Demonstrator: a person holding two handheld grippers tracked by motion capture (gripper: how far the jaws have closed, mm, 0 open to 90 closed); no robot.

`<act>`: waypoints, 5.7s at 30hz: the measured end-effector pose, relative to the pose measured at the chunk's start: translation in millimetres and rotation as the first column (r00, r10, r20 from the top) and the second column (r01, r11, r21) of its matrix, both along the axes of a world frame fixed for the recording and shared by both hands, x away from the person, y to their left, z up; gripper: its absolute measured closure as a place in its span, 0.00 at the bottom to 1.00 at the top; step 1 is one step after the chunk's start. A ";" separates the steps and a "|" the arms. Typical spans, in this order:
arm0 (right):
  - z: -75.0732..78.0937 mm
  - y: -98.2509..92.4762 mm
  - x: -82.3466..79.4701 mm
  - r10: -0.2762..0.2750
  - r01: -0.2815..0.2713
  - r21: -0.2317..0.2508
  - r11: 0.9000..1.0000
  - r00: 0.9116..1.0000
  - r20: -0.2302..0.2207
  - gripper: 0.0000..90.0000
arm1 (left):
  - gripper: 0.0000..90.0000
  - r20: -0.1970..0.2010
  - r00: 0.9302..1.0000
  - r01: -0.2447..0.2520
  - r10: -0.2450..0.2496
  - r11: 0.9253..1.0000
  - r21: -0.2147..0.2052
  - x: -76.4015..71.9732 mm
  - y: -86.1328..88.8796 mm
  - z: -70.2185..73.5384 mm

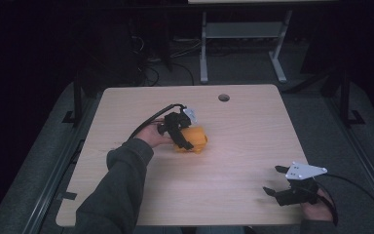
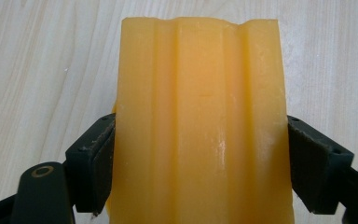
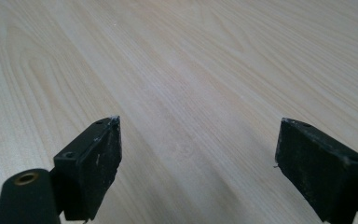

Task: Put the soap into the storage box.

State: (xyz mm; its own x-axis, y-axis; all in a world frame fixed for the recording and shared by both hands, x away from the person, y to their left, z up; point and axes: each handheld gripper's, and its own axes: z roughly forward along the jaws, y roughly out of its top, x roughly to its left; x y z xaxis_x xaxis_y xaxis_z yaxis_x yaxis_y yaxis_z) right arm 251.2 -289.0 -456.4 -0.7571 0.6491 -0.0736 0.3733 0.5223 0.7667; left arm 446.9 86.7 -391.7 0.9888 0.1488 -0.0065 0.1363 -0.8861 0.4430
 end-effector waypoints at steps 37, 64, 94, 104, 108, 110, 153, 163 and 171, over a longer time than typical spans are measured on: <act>-0.1 0.4 0.7 0.001 -0.001 -0.003 1.000 1.000 -0.006 0.15 | 0.21 0.069 0.997 -0.027 0.029 0.999 -0.032 -11.8 22.7 34.4; -0.3 2.3 3.2 0.005 -0.005 -0.017 1.000 1.000 -0.001 0.15 | 0.25 0.069 0.994 -0.084 0.089 0.994 -0.067 -37.4 63.3 46.5; -1.6 5.3 5.7 -0.010 0.009 -0.012 1.000 1.000 -0.009 0.15 | 0.26 0.100 0.989 -0.102 0.111 0.991 -0.092 -68.7 92.4 48.3; -1.0 5.4 6.6 -0.015 0.015 -0.014 1.000 1.000 0.000 0.15 | 0.25 0.096 0.987 -0.116 0.126 0.988 -0.107 -77.9 103.0 43.8; -1.0 4.8 6.2 -0.023 0.023 -0.005 1.000 1.000 -0.005 0.15 | 0.25 0.094 0.988 -0.114 0.125 0.988 -0.108 -80.6 104.3 42.8; -1.3 4.1 6.2 -0.025 0.025 -0.003 1.000 1.000 -0.007 0.15 | 0.25 0.094 0.988 -0.116 0.126 0.987 -0.111 -82.0 104.5 41.9; -2.8 0.9 5.9 -0.066 0.066 -0.003 0.998 0.998 -0.010 0.15 | 0.24 0.077 0.976 -0.191 0.203 0.972 -0.136 -110.5 142.1 13.5; -3.2 1.3 5.3 -0.072 0.072 -0.006 0.997 0.997 -0.013 0.15 | 0.24 0.076 0.974 -0.201 0.213 0.970 -0.138 -121.8 149.9 6.1; -3.3 2.0 4.9 -0.076 0.075 -0.012 0.997 0.997 -0.012 0.15 | 0.24 0.067 0.973 -0.210 0.221 0.968 -0.140 -129.9 156.1 1.4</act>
